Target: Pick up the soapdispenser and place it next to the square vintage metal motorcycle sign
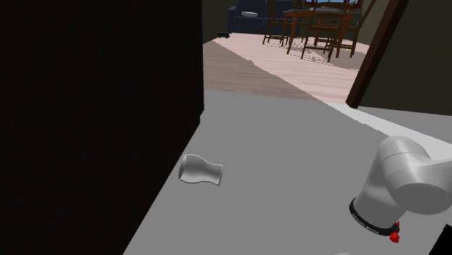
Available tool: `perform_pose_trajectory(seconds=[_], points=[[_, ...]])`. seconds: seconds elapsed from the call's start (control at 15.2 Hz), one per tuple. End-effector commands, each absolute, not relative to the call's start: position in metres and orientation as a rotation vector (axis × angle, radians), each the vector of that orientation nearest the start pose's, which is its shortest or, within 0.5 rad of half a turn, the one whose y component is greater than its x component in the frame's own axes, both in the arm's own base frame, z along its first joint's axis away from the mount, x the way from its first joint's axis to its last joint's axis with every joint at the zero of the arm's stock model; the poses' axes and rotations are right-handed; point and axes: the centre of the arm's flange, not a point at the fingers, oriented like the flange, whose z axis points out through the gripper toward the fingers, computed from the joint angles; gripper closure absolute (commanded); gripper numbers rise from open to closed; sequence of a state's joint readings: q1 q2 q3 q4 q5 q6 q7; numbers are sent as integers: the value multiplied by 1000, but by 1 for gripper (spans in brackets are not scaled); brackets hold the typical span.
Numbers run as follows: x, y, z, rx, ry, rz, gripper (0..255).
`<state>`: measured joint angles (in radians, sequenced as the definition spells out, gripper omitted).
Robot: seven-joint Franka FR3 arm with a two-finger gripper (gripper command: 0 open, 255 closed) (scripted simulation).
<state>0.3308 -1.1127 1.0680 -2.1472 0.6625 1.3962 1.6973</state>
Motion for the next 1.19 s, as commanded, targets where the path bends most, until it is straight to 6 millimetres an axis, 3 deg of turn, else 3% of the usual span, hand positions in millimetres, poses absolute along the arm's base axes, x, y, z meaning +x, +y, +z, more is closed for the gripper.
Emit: perform_pose_trajectory(seconds=[0.0,1.12], points=[[-154,422,496,-3076,904,-384,255],[-380,471,496,-3076,904,-384,255]])
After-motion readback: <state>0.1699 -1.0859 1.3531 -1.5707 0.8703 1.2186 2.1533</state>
